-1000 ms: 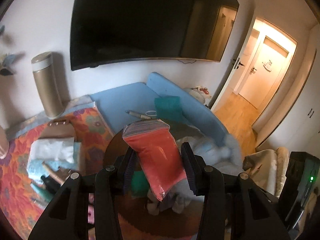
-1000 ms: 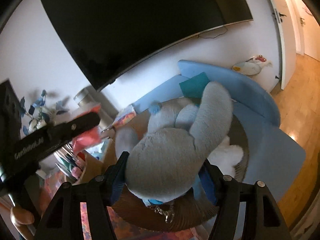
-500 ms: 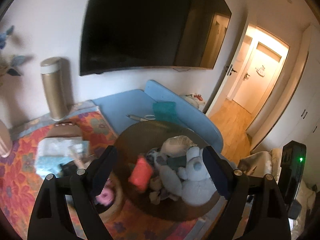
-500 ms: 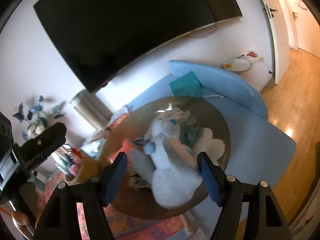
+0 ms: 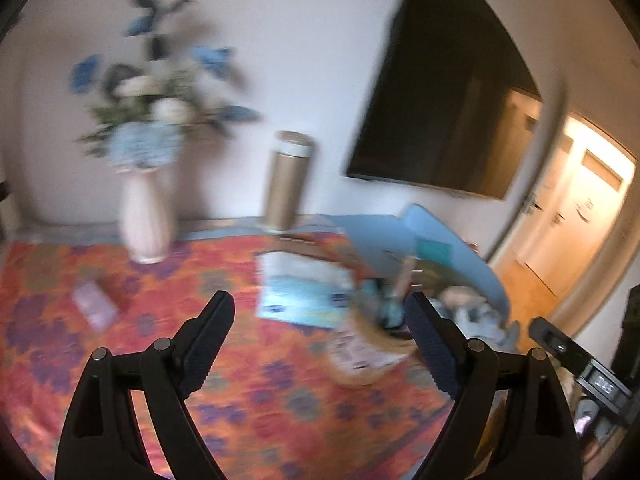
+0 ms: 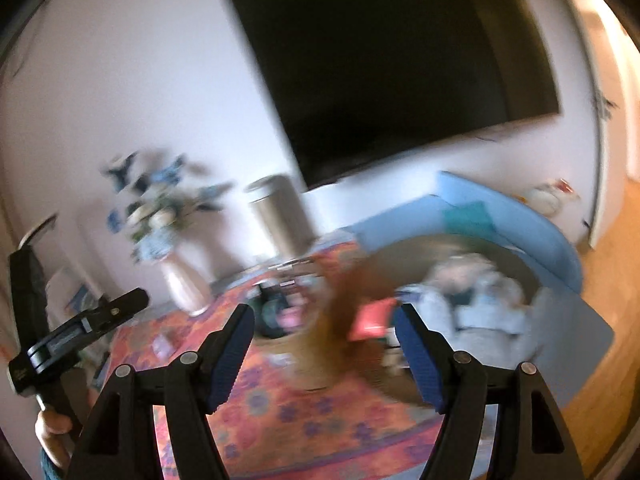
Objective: Organize soft objects
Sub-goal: 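Move both open grippers back over the flowered quilt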
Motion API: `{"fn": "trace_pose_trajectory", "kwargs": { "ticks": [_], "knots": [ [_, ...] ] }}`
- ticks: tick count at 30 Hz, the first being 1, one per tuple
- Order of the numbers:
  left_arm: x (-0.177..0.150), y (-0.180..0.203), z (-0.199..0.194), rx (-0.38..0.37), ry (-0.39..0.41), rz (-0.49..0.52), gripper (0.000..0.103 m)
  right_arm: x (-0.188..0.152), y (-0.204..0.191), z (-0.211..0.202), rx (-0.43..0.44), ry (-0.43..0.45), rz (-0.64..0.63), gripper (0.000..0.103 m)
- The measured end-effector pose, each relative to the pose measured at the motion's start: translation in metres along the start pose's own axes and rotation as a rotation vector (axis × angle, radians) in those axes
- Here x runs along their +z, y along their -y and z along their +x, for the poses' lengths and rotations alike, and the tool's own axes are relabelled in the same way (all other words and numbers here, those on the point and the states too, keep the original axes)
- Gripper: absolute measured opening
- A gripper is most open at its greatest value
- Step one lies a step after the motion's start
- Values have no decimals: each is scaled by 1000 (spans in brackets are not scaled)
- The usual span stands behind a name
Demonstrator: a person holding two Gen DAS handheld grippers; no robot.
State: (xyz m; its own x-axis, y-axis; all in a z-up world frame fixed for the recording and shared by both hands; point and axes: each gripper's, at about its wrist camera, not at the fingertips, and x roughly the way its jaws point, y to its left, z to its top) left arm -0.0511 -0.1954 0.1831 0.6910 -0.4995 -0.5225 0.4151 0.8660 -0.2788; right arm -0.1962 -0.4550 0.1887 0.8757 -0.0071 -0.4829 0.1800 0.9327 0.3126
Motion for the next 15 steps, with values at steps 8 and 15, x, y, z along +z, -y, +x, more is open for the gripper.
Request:
{"fn": "trace_pose_trajectory", "kwargs": {
  "ticks": [8,15],
  "knots": [
    [-22,-96,-23,131,-17,-95,86,-32,-112,37,99,-80,-219,86],
    [-35,-188,-47,202,-42,-263,86,-80,-186,106,146,-247,-385,86]
  ]
}}
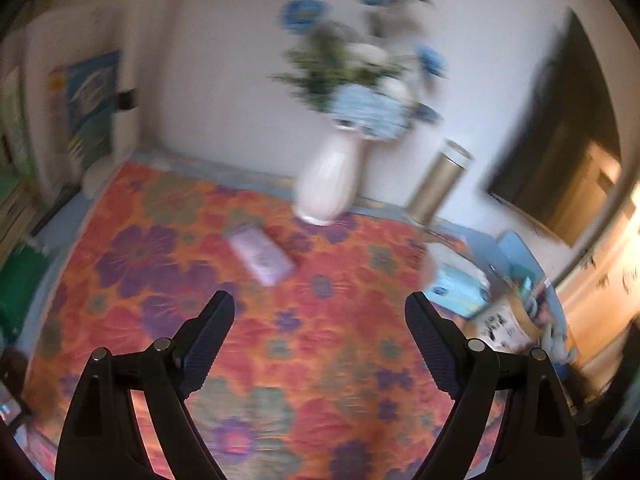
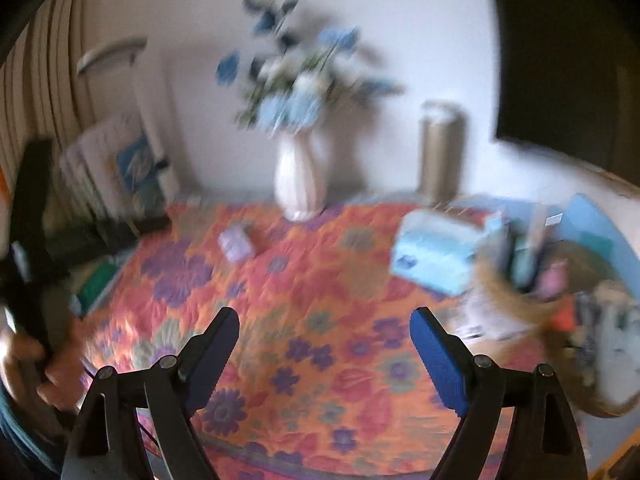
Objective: Organize soft objects
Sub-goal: 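Move both open grippers back over the flowered quilt, then grasp the purple package with the left gripper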
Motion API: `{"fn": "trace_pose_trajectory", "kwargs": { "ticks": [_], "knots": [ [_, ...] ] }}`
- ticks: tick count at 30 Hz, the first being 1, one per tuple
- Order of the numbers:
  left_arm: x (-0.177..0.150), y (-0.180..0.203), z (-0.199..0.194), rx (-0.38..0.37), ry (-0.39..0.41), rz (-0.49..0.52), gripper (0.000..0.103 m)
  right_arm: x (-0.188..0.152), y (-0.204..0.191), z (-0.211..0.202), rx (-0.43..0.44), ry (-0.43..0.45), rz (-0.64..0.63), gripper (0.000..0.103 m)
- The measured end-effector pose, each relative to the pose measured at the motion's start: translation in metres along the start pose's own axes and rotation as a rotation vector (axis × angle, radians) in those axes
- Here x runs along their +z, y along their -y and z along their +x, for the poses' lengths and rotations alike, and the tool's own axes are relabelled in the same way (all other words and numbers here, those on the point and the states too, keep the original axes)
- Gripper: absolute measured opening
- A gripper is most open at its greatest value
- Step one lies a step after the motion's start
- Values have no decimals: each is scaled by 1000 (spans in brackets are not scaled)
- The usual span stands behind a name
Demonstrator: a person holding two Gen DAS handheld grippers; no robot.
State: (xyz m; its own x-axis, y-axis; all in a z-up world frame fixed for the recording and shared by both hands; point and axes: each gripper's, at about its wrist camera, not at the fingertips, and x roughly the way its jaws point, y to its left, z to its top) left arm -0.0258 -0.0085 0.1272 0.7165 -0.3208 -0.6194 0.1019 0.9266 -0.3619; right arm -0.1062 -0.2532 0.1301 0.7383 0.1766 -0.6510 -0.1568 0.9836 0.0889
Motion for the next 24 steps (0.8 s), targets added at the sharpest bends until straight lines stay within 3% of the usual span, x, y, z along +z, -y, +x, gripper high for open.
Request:
{"fn": "trace_pose_trajectory", "kwargs": {
  "ticks": [3,6,9,11,16,19,24],
  "knots": [
    [20,-37,-18,44,23,-66,86,-11,-6,43,26,-96,6,86],
    [45,-54,-47,139,108,-58,86,-23,-3,77,50,-178,51,86],
    [55,-57,-55,162,169,-40,93,-33,1,97,66,-218,93,86],
    [52,-58,-37,162,147,-37,96,-35,2,110,56,-231,97,86],
    [26,-57,56,155,-1,2,96,-43,-3,124,4,-232,61,87],
    [14,-61,106,134,-82,-32,96,-42,-3,124,24,-217,51,88],
    [12,-58,148,106,-144,-66,96,-33,5,132,29,-241,75,89]
  ]
}}
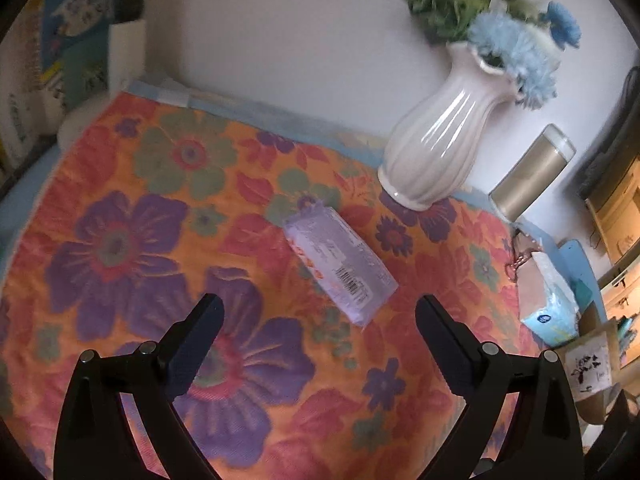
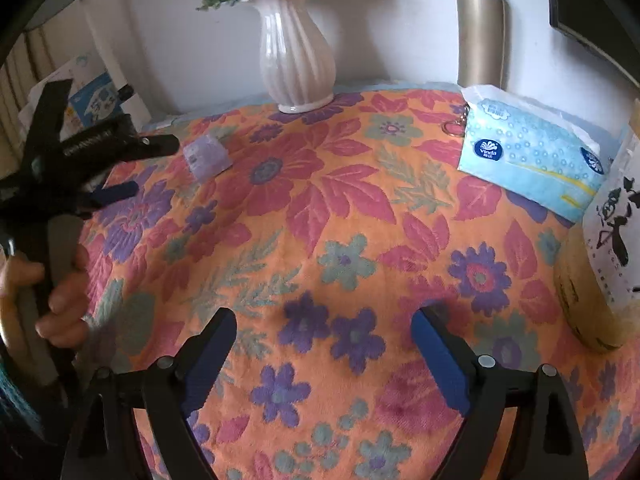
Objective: Organize soft objects
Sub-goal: 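Grasp the purple package with the left gripper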
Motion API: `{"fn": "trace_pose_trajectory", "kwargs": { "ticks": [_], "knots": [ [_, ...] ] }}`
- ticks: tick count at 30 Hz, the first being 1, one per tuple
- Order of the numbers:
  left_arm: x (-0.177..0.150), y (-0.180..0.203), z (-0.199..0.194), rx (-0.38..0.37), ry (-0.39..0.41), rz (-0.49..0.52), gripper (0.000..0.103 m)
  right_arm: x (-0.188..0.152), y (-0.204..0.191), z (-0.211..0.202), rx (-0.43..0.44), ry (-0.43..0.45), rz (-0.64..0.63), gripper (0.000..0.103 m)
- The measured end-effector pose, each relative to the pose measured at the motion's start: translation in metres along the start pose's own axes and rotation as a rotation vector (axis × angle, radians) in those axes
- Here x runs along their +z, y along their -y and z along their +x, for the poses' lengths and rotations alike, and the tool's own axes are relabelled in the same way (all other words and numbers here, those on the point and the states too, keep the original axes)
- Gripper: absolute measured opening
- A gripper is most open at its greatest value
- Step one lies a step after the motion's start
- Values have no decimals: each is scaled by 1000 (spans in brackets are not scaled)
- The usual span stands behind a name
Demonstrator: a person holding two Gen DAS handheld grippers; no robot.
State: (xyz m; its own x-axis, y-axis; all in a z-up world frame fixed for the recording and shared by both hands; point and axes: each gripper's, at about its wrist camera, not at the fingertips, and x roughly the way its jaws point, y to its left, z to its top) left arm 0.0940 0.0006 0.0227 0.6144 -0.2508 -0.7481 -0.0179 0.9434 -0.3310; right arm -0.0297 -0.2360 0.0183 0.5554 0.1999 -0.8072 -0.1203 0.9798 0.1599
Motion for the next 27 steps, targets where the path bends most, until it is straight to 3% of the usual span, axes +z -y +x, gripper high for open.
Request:
{"fn": "trace_pose_trajectory", "kwargs": {
  "ticks": [4,6,11,13,16,17,27],
  "knots": [
    [2,13,25,43,-51,25,96,14,-7,17,-126,-55,-53,95],
    [4,20,32,80,-20,34,96,17,-11,25,-130,-42,-75,103],
    [2,30,40,165,-7,89,95,20,-8,28,-108,-33,-64,103],
    [0,32,40,185,1,100,89,20,-9,29,-116,-33,-70,103],
    [-2,29,35,168,31,91,66,20,-11,30,-121,-33,-72,103],
    [-2,28,33,156,37,87,52,20,-11,30,-120,-32,-71,103],
    [-7,24,20,69,70,81,43,19,-12,28,-120,-31,-72,103]
  ]
}}
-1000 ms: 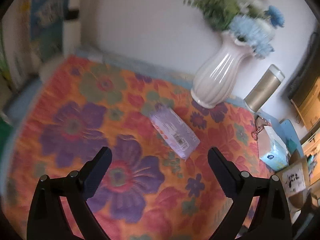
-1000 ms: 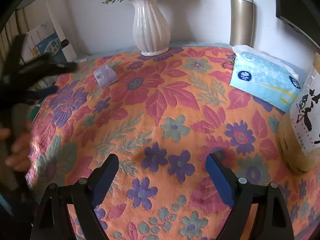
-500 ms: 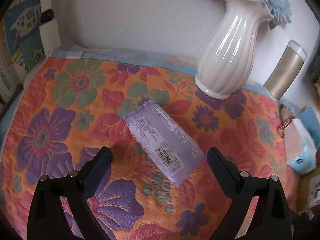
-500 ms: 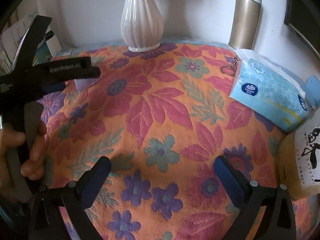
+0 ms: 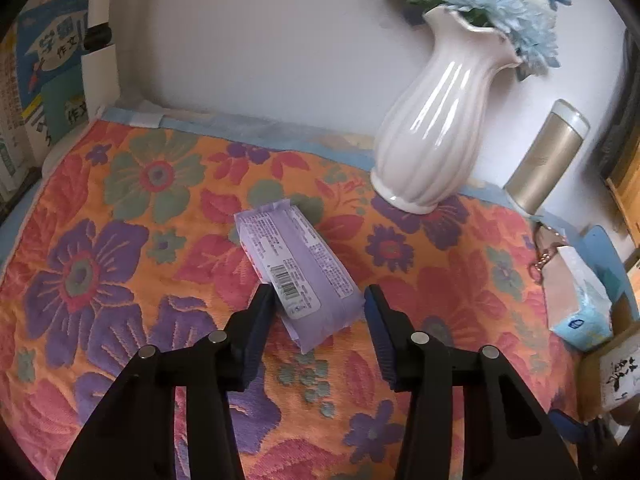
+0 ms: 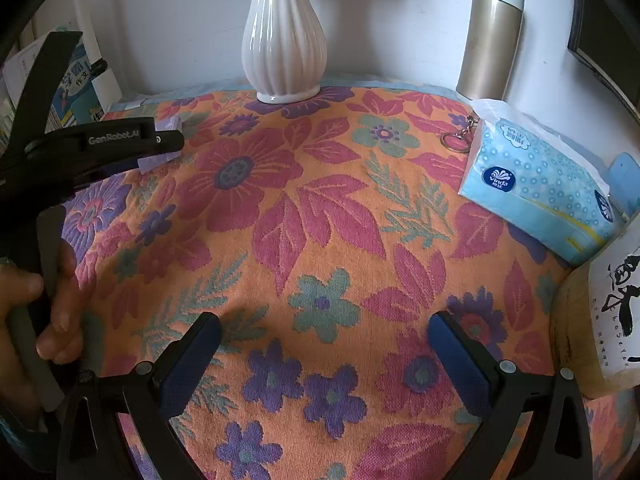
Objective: Organize soft objects
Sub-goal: 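Grasp the purple package with the left gripper, then carry the purple package to the round table and open left gripper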
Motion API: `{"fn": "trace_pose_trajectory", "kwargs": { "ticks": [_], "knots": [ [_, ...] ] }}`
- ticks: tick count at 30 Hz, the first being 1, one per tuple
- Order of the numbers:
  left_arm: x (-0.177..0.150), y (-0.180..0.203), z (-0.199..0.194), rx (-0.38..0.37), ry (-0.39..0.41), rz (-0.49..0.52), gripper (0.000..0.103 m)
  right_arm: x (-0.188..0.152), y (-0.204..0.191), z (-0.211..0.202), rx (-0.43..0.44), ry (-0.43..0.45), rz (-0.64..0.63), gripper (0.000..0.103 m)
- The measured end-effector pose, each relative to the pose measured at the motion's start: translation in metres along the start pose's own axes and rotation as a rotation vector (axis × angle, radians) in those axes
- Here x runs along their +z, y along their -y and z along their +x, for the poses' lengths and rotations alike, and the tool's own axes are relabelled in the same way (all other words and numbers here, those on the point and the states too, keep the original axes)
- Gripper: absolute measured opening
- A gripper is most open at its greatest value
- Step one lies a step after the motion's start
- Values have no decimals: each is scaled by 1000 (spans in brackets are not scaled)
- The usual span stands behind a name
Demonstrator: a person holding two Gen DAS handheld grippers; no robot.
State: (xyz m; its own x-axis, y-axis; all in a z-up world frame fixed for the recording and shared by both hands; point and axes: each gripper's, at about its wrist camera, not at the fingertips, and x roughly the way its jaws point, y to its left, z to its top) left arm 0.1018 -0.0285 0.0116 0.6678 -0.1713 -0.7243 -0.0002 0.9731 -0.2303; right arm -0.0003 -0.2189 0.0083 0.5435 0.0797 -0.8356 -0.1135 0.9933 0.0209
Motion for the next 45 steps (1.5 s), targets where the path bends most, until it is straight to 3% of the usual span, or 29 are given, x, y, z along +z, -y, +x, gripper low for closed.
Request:
{"fn": "trace_pose_trajectory", "kwargs": {
  "ticks": [7,11,18,24,30,37,41,45],
  "knots": [
    [-10,15,-24,-18,63,54,43,-8,-1,-5,-14,-3,5,103],
    [-31,33,-38,-60,36,120,42,-20,0,-15,-14,-20,23,103],
    [-72,55,-79,-158,4,130,42,-47,20,-52,53,-16,112,103],
    [-74,101,-132,-265,68,185,41,-52,54,-132,63,135,176,103],
    [-61,173,-192,-426,164,287,41,-63,83,-200,47,291,207,103],
    [-46,274,-227,-631,177,415,40,-94,167,-269,-34,452,355,103],
    [-51,335,-219,-675,161,510,40,-124,237,-291,-46,522,539,103],
    [-62,387,-194,-686,109,579,40,-152,289,-293,-49,536,702,103]
  ]
}}
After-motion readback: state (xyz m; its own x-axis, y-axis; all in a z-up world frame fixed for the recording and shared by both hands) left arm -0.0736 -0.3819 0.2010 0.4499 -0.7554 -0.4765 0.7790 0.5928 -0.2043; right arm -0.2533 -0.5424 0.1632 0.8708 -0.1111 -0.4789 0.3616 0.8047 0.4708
